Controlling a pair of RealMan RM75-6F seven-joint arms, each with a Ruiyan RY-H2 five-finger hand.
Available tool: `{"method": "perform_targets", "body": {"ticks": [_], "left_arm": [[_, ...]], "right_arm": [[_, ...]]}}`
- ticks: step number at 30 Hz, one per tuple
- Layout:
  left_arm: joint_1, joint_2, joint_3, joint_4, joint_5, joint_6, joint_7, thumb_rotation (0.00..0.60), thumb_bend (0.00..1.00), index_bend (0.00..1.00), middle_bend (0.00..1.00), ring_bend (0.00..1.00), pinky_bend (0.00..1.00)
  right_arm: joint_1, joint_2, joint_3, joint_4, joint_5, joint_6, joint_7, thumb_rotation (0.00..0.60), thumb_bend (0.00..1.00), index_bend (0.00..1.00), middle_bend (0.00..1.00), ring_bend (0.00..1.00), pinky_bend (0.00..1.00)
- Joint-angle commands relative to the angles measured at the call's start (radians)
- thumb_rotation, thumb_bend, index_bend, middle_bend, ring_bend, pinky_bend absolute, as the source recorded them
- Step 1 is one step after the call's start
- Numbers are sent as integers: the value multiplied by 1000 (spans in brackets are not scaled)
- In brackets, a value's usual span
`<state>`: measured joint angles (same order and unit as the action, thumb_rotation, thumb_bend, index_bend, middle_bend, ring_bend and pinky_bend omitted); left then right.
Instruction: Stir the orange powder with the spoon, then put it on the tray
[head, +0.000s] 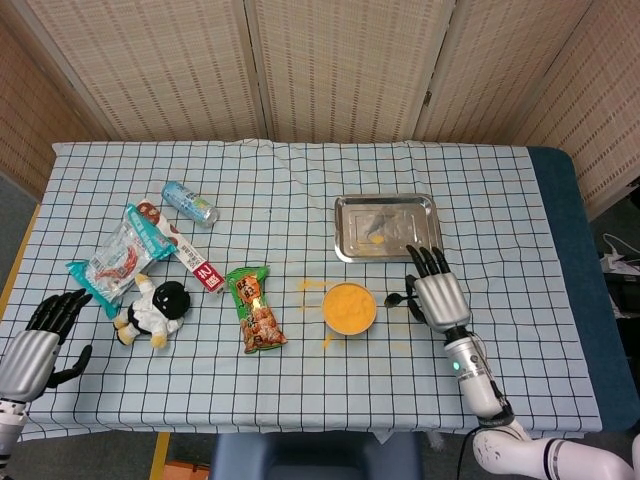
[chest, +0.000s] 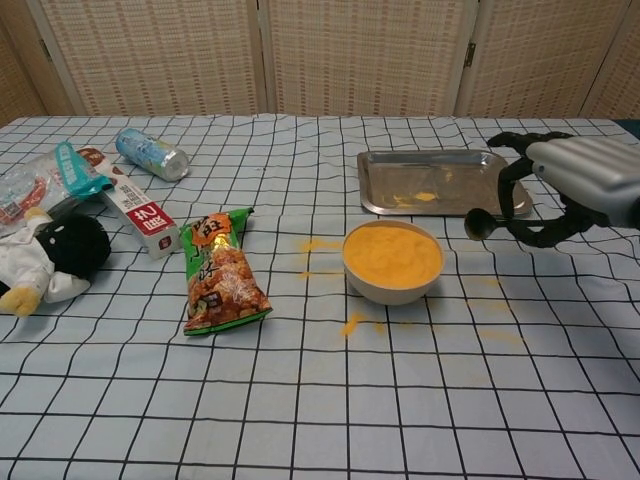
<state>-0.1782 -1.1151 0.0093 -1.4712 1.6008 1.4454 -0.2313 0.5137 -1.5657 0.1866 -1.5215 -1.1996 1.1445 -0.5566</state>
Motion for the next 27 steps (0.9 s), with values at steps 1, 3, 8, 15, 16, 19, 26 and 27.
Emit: {"method": "perform_targets", "body": {"ticks": [1, 3, 8, 15, 16, 19, 26, 27], "left_arm": [[0, 2, 0, -1, 2, 2, -4, 600, 472, 0, 0, 0, 56], [2, 5, 0, 1, 3, 7, -13, 600, 472, 0, 0, 0, 57], [5, 10, -3, 6, 2, 15, -34, 600, 471, 0, 0, 0, 56], [9, 17, -1, 10, 8, 25, -59, 600, 471, 0, 0, 0, 57], [10, 17, -1, 12, 10, 28, -63, 600, 472, 0, 0, 0, 57], [11, 19, 0, 14, 11, 30, -68, 600, 474, 0, 0, 0, 57], [13, 18, 3, 10, 24, 42, -64, 600, 488, 0, 0, 0, 57], [14, 18, 3, 10, 25, 43, -63, 600, 487, 0, 0, 0, 56]], "right_arm": [[49, -43, 29, 1, 23, -19, -52, 600, 344, 644, 0, 0, 0], [78, -79, 45, 22, 48, -36, -75, 600, 344, 643, 0, 0, 0], [133, -149, 58, 71, 82, -63, -119, 600, 344, 638, 0, 0, 0], [162, -189, 42, 77, 116, -60, -187, 600, 344, 588, 0, 0, 0], [162, -184, 38, 65, 122, -60, -195, 600, 344, 577, 0, 0, 0], [159, -168, 25, 37, 132, -50, -223, 600, 344, 547, 0, 0, 0], [159, -122, 4, -31, 175, -45, -271, 600, 344, 491, 0, 0, 0], [161, -115, 2, -39, 183, -46, -277, 600, 343, 476, 0, 0, 0]]}}
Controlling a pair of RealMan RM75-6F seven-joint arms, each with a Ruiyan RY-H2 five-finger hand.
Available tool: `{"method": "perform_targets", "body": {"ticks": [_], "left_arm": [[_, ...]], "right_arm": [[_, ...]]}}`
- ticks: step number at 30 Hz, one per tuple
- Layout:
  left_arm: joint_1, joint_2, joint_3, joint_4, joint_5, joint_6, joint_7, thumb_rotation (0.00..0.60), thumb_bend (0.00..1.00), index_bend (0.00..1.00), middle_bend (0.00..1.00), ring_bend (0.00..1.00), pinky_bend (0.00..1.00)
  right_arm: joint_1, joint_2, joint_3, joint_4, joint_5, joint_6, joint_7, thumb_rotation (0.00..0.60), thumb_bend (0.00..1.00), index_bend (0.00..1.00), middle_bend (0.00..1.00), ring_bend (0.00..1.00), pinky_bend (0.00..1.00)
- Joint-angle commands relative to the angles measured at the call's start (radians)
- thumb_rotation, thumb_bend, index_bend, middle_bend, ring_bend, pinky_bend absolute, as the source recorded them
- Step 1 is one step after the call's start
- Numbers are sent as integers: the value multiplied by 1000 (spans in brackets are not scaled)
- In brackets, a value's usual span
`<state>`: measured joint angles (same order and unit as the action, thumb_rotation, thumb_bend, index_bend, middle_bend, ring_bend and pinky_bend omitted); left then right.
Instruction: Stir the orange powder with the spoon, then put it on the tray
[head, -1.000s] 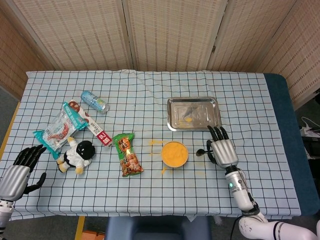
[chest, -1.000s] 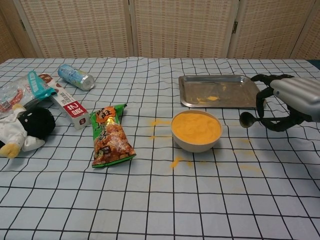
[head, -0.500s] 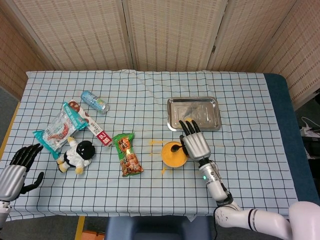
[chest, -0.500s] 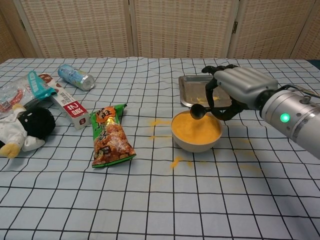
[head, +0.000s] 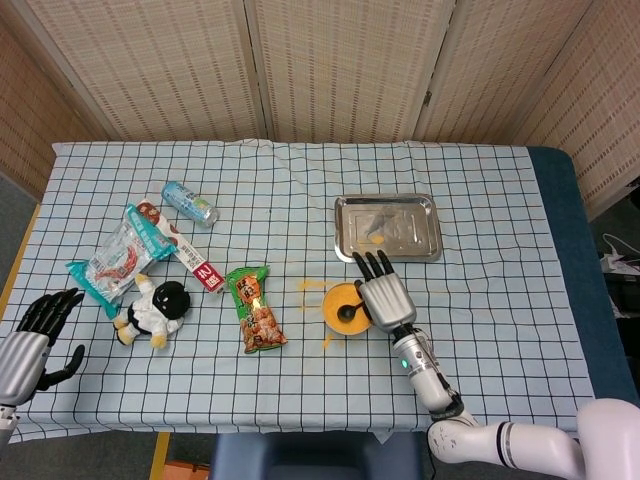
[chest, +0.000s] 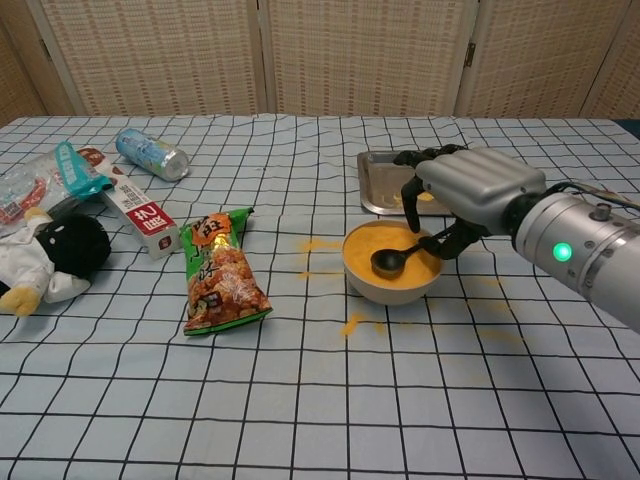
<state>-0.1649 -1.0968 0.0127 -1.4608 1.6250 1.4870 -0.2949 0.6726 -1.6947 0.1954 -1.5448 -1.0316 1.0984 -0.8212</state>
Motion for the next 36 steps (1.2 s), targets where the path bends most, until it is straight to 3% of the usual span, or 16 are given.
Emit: {"method": "perform_targets", "body": {"ticks": [1, 8, 16, 36], "left_arm": [[1, 0, 0, -1, 1, 2, 2, 600, 487, 0, 0, 0, 57], [3, 0, 1, 1, 3, 6, 2, 600, 488, 0, 0, 0, 57], [-5, -6, -2, -2, -5, -12, 17, 600, 486, 0, 0, 0, 57], [-15, -12, -4, 1, -18, -36, 30, 600, 486, 0, 0, 0, 56]], "right_arm": [[2, 18, -8, -21, 20, 1, -14, 600, 341, 457, 0, 0, 0], [-10, 67, 5, -51, 19, 25, 43, 600, 339, 439, 0, 0, 0], [53, 141, 26, -19, 145, -100, 27, 600, 340, 456, 0, 0, 0], [110, 143, -18, 22, 232, -109, 36, 600, 339, 503, 0, 0, 0]]}}
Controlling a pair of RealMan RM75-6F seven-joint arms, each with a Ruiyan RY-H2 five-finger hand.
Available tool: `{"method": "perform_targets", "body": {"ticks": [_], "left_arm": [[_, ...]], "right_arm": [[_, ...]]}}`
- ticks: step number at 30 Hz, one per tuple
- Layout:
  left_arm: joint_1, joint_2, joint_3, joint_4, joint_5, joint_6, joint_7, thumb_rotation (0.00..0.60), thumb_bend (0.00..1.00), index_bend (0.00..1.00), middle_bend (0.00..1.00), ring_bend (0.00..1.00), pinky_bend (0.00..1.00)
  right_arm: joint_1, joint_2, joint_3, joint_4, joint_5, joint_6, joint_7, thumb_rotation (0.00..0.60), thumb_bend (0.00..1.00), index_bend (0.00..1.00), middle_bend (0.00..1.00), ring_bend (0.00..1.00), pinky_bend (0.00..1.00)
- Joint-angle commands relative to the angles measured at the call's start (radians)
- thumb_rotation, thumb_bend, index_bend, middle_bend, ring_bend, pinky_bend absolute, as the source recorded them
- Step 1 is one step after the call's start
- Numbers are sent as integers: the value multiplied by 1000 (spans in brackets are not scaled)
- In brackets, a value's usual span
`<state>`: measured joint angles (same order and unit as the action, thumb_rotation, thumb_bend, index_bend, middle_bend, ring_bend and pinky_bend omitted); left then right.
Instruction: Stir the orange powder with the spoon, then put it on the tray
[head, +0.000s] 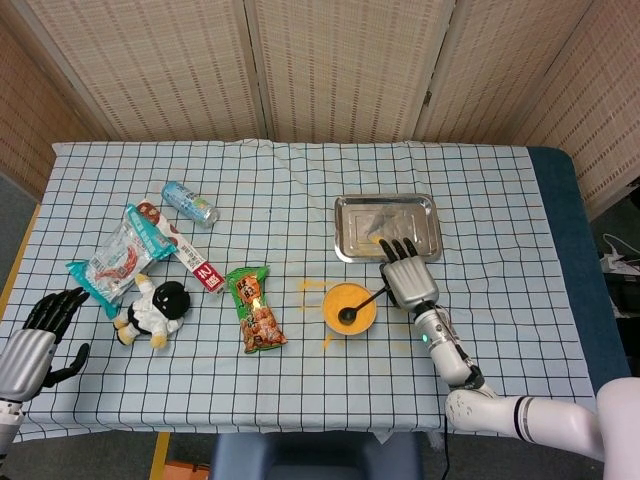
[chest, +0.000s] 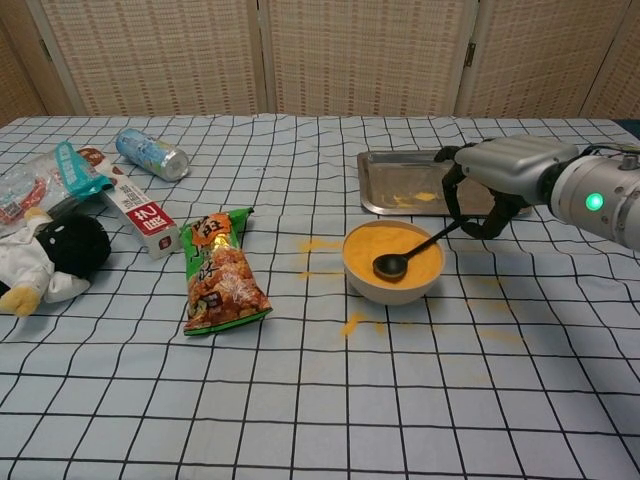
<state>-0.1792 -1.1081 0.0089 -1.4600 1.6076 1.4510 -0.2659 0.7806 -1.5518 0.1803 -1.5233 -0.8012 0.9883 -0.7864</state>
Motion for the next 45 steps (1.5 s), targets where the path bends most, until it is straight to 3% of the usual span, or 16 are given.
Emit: {"method": "perform_targets", "body": {"ticks": [1, 30, 45], "left_arm": [[0, -1, 0, 0, 0, 0, 1, 600, 486, 0, 0, 0, 57], [-2, 1, 4, -3, 4, -1, 5, 600, 487, 0, 0, 0, 57], [-1, 0, 4, -1, 3, 1, 2, 600, 486, 0, 0, 0, 56]], "right_arm": [[3, 0, -4, 0, 4, 2, 2, 600, 339, 505, 0, 0, 0], [37, 26, -40, -27, 40, 10, 32, 600, 339, 499, 0, 0, 0], [39, 14, -52, -11, 21, 28, 57, 600, 340, 583, 0, 0, 1]]}}
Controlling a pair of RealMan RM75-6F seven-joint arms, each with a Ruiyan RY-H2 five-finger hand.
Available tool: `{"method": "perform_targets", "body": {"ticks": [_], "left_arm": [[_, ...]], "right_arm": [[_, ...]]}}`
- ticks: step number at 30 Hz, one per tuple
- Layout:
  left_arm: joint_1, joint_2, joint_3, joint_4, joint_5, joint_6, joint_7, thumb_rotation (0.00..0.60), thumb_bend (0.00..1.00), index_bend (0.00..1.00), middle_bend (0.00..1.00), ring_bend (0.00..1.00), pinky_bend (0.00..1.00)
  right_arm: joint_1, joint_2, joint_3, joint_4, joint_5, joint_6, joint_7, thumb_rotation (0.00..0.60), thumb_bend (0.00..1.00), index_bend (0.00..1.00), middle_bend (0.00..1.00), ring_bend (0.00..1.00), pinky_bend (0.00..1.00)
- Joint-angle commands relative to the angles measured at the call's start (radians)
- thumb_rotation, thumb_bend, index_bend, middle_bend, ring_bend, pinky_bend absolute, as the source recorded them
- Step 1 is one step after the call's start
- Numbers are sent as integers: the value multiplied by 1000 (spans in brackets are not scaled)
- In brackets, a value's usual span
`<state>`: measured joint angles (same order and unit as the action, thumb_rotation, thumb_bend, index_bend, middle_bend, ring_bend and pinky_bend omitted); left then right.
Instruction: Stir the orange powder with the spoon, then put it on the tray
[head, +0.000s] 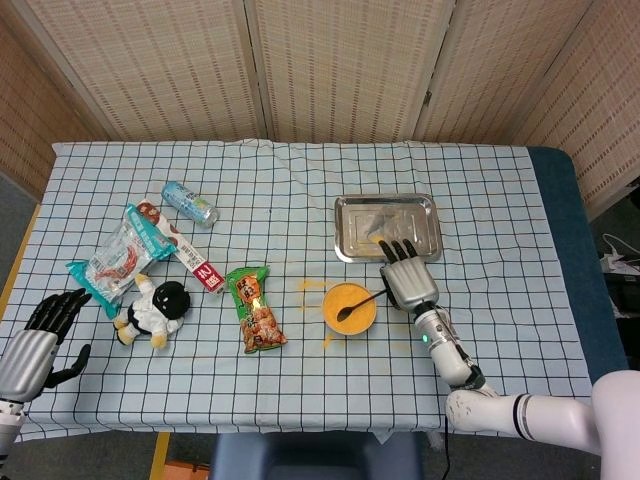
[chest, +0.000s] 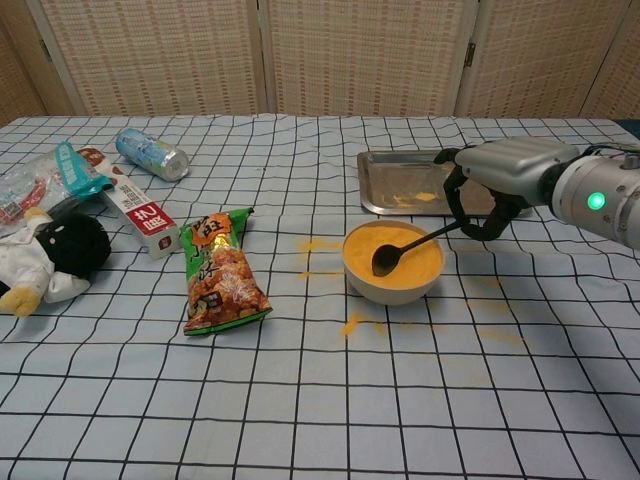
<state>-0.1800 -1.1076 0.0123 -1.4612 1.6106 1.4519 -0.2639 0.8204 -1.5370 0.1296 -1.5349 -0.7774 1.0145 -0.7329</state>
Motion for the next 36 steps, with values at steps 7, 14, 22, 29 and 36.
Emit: {"method": "perform_targets", "body": {"ticks": [7, 14, 22, 29, 36], "left_arm": [[0, 0, 1, 0, 4, 3, 0, 600, 486, 0, 0, 0, 56], [0, 0, 2, 1, 7, 4, -4, 600, 486, 0, 0, 0, 57], [1, 0, 5, 1, 14, 8, -3, 600, 487, 0, 0, 0, 57], [1, -1, 6, 0, 14, 9, -2, 600, 486, 0, 0, 0, 57], [1, -2, 6, -2, 13, 8, 2, 600, 486, 0, 0, 0, 57]], "right_arm": [[-4, -3, -6, 1, -24, 10, 17, 600, 340, 613, 0, 0, 8], [-15, -8, -12, 6, -70, 25, 45, 600, 348, 709, 29, 0, 28], [-48, -31, -27, 42, -188, 102, 84, 600, 378, 839, 128, 0, 61], [-78, -66, -45, 115, -334, 175, 131, 600, 390, 937, 207, 0, 99], [-81, -62, -59, 163, -410, 169, 105, 600, 392, 945, 211, 0, 103]]}}
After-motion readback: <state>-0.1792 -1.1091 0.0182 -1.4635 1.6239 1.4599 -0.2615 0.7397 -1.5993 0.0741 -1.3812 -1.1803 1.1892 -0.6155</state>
